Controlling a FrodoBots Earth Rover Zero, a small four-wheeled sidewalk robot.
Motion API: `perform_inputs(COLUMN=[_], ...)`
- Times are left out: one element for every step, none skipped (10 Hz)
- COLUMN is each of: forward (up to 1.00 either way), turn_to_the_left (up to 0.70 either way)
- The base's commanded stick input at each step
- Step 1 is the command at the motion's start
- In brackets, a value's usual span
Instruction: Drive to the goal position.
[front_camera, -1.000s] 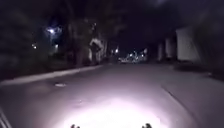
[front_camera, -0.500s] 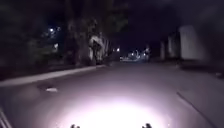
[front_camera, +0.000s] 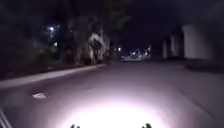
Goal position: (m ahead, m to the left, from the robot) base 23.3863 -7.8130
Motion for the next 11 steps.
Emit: perform_inputs(forward=[0.85,0.85,0.85,0.85,0.85,0.85,0.85,0.85,0.85,0.85,0.85], turn_to_the_left=[0.0,0.0,0.0,0.0,0.0,-0.21,-0.34,-0.33,-0.3,0.0,0.0])
